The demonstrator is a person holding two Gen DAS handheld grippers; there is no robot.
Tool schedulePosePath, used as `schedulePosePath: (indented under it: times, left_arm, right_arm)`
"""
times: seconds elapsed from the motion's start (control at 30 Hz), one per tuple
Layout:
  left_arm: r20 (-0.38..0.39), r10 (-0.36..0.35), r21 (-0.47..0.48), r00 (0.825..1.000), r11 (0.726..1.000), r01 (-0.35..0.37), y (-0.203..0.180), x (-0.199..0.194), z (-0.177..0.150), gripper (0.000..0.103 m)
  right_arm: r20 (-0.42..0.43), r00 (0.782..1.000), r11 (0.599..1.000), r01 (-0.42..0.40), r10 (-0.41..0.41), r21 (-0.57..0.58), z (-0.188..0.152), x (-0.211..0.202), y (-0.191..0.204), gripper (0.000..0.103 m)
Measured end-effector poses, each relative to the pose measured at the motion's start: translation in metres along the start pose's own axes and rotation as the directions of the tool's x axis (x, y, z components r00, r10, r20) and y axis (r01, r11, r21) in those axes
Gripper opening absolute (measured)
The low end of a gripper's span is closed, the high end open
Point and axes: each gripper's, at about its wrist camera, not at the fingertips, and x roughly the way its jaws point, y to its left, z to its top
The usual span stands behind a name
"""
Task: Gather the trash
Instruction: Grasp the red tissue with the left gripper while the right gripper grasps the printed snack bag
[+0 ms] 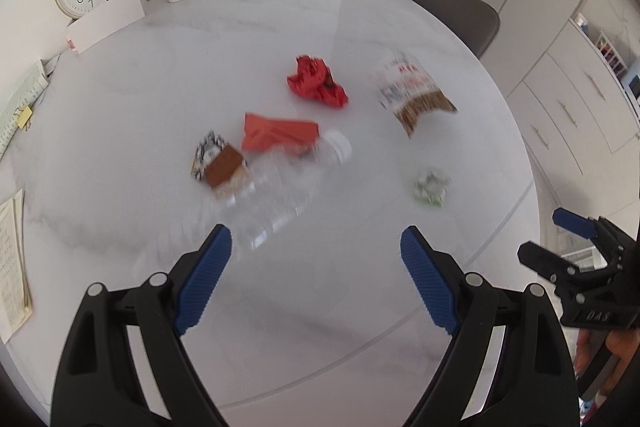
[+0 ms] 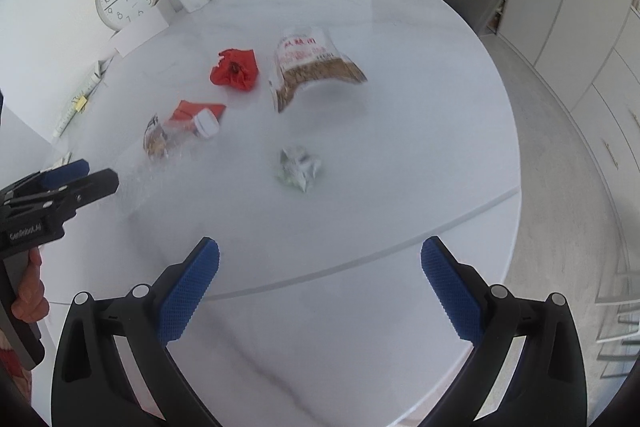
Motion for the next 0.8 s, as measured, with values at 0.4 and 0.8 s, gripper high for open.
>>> schedulePosePath:
  times: [0.4,0.8]
  left_arm:
    - [-0.041,0.006,-0.083,0.999,0.996,-0.01,-0.013,0.086,0.122,0.083]
    - [-0.147,0.036,-0.158,0.988,0.986,-0.06,-0.007,0.155,0.165,0.083]
  right_arm:
    - [0.012,1.0,0.997,0.009,-0.009,-0.072,0.099,0.054,-0.01,0.1]
    - [-0.016,0.999,0.994,-0.039,0.038,-0.098,0.143,0.103,-0.009,0.1]
